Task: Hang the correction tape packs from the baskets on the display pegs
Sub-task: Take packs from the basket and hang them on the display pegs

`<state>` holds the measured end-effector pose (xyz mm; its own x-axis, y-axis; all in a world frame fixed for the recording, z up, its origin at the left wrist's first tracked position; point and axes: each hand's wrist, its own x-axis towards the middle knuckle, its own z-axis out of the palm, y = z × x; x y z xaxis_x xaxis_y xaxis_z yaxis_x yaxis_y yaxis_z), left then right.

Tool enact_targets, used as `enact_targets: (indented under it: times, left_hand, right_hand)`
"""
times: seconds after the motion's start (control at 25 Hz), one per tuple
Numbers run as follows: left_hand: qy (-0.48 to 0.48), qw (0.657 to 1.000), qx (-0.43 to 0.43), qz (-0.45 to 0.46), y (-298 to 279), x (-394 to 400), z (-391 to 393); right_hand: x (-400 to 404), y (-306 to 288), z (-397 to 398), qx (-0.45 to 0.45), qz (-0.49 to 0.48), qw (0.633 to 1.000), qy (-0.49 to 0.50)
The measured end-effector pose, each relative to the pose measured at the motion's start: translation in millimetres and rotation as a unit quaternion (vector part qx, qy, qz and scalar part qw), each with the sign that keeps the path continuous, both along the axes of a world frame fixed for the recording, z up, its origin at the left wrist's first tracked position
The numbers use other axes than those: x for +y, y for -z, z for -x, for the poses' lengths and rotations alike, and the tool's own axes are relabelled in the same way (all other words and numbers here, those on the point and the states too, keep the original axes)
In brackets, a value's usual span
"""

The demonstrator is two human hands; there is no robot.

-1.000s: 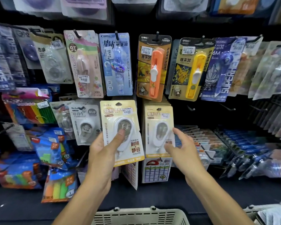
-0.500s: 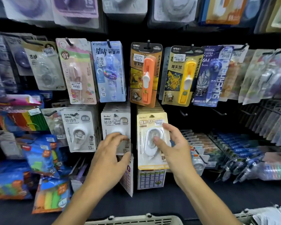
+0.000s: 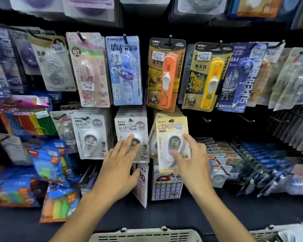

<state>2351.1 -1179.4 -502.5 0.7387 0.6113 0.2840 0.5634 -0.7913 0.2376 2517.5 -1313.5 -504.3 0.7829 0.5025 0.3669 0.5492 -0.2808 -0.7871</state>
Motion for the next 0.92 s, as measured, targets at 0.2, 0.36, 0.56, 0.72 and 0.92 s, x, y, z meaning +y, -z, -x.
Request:
enact_targets:
  times: [0.2,0.36,0.56,0.72,0.92]
  left_hand:
    - [-0.005,1.000,0.014,-0.015,-0.1,0.5,-0.8]
    - [-0.001,1.000,0.000,-0.012,0.4,0.0,-4.5]
    - [0.008,1.000,-0.015,-0.010,-0.9,4.3,0.2]
    - [0.014,1.000,-0.009,-0.003,-0.5,3.0,3.2]
    - [0.005,1.000,-0.013,0.001,1.4,-2.9,-0.4]
  right_hand:
    - [9.4,23.4,1.9,-0.380,0.161,0.910,-0.046]
    - [32.5,10.8,-22.2,-0.306,0.351,0.880,-0.091]
    - [36.5,-0.3,-17.2,-0.388,0.267,0.882,-0.032]
    - [35.4,2.5,-13.8,-0.446,0.209,0.870,0.036]
    - [49.7,-4.4,-34.1,-0.381,0.350,0.855,-0.004]
